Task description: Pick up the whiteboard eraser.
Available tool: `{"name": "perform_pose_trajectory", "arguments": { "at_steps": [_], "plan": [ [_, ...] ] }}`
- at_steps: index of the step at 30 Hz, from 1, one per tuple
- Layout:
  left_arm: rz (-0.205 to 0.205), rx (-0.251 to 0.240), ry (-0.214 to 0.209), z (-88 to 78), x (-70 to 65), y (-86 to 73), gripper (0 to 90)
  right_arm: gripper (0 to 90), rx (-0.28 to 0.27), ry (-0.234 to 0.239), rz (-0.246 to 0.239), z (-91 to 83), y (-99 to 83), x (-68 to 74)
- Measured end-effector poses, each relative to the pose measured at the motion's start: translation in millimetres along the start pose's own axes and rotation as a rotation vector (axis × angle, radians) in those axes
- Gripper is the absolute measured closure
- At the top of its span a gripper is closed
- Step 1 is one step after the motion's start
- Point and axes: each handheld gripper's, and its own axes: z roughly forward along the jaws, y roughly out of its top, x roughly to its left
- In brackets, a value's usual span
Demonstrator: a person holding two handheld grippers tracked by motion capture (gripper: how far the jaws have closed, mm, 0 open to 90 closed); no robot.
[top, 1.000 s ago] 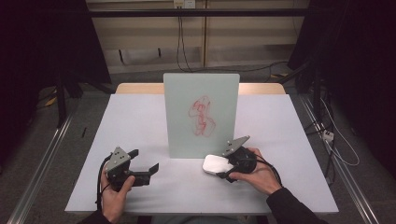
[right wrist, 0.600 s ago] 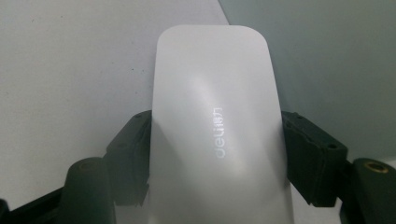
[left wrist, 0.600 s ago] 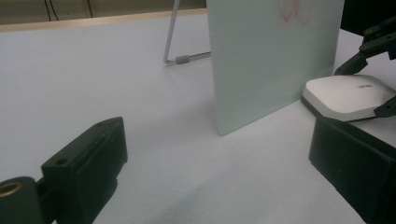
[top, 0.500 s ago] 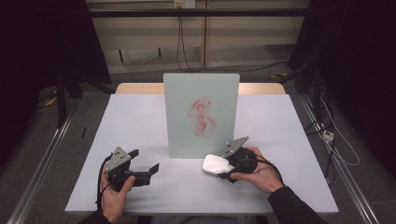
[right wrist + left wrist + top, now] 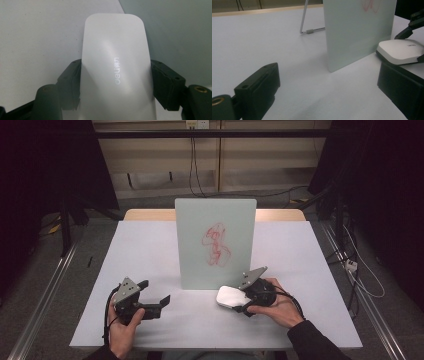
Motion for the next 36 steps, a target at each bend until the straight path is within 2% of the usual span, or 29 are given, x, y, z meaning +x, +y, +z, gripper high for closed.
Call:
{"name": "perform_pose_trajectory", "arguments": {
  "at_steps": [6,16,20,25,28,36],
  "plan": [
    [-0.002,-0.001,0.004,-0.3,0.1,0.0,4.3,31.5,-0.032,-0.019,-0.002,-6.1,-0.8,2.2],
    [-0.006,0.008,0.005,-1.1,1.6,-1.1,4.3,31.5,-0.103,-0.053,0.048,-19.3,-4.2,2.3],
    [-0.022,0.001,0.004,-0.2,1.5,-2.1,4.3,31.5,-0.114,-0.068,0.059,-22.3,-4.4,3.8],
    [-0.012,0.005,0.005,-1.2,2.3,-2.1,4.3,31.5,-0.131,-0.079,0.072,-24.8,-3.9,4.9],
    [-0.026,0.001,0.011,-1.9,2.3,-2.5,4.4,31.5,-0.171,-0.116,0.089,-28.8,-4.2,6.1],
    [-0.024,-0.002,0.012,-2.6,1.8,-2.1,4.4,31.5,-0.212,-0.148,0.1,-34.2,-4.3,8.6]
  ]
}}
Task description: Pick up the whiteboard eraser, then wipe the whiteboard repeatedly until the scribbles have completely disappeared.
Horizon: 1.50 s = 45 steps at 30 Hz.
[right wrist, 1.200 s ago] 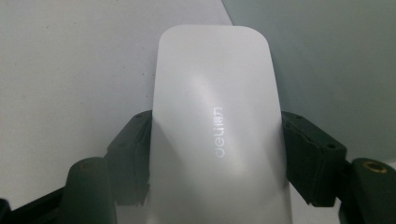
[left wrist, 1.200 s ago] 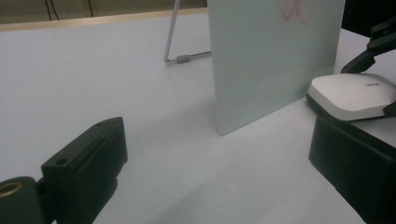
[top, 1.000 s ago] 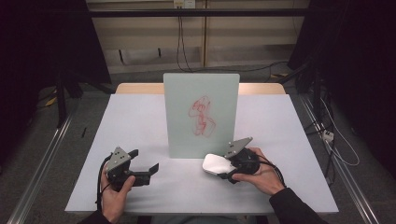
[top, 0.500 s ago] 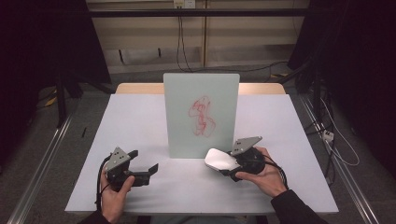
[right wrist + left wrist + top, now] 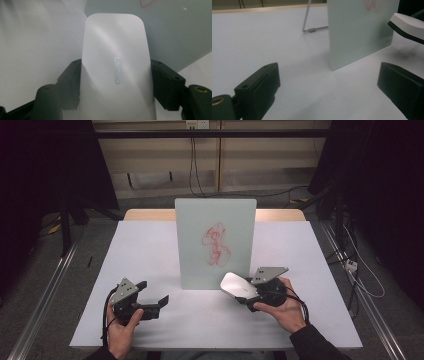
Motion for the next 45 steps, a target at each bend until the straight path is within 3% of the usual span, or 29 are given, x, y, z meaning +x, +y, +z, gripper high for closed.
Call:
{"name": "perform_pose_trajectory", "arguments": {
  "at_steps": [9,13,18,25,30,36,45],
  "plan": [
    [0.009,0.009,0.005,-0.5,0.7,-0.4,4.4,31.5,-0.043,-0.039,-0.016,-6.4,3.8,1.2],
    [-0.011,0.007,0.004,-0.1,2.4,-1.7,4.4,31.5,-0.063,-0.051,-0.016,-8.7,7.4,1.5],
    [-0.009,0.008,0.002,-0.7,2.6,-1.3,4.4,31.5,-0.079,-0.058,-0.021,-10.7,9.9,4.1],
    [-0.006,0.006,-0.002,0.7,0.6,-0.6,4.4,31.5,-0.101,-0.085,-0.064,-14.1,14.1,9.9],
    [0.011,0.013,-0.003,0.9,0.3,0.1,4.4,31.5,-0.131,-0.121,-0.082,-18.9,20.4,8.3],
    [0.01,0.014,-0.002,0.4,0.3,0.3,4.4,31.4,-0.153,-0.152,-0.103,-19.9,30.2,8.2],
    [0.005,0.012,-0.003,0.3,0.2,-0.1,4.4,31.5,-0.203,-0.234,-0.139,-22.9,44.6,9.5]
  ]
}}
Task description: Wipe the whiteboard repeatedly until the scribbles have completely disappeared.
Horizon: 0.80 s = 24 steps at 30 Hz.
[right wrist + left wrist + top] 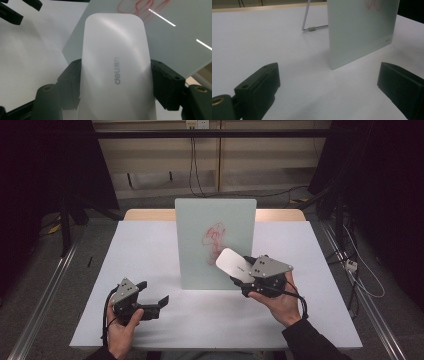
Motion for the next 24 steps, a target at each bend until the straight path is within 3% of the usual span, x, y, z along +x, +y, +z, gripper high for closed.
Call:
{"name": "perform_pose_trajectory", "arguments": {
  "at_steps": [7,19,24],
  "plan": [
    [0.004,0.005,0.002,-0.2,0.3,0.0,4.4,31.4,-0.032,-0.026,-0.015,3.3,11.9,-1.2],
    [0.007,0.006,-0.001,0.3,0.5,-0.1,4.4,31.5,-0.079,-0.164,-0.085,11.4,29.4,-7.2],
    [0.007,0.005,-0.001,0.2,0.5,-0.1,4.4,31.4,-0.1,-0.187,-0.117,18.6,37.6,-9.9]
  ]
}}
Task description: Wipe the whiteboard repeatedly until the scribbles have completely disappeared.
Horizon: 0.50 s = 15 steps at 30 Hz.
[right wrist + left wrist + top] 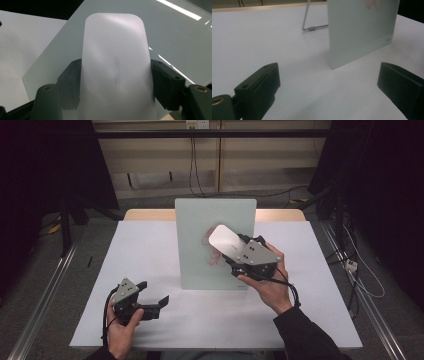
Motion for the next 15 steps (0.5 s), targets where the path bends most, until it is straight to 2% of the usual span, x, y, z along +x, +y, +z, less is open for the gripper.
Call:
{"name": "perform_pose_trajectory", "arguments": {
  "at_steps": [3,6,8,15],
  "plan": [
    [-0.004,0.0,0.001,-0.4,0.1,0.0,4.4,31.5,-0.009,-0.019,-0.018,5.2,3.8,-0.6],
    [-0.015,-0.013,-0.006,0.1,-0.2,0.0,4.3,31.5,-0.014,-0.019,-0.027,10.7,6.7,-0.5],
    [-0.002,-0.002,-0.005,-0.2,0.1,0.2,4.3,31.5,-0.014,-0.025,-0.036,12.6,7.7,0.1],
    [-0.011,-0.008,-0.003,-0.3,-0.1,0.0,4.3,31.4,-0.036,-0.051,-0.042,21.8,15.3,-2.1]
  ]
}}
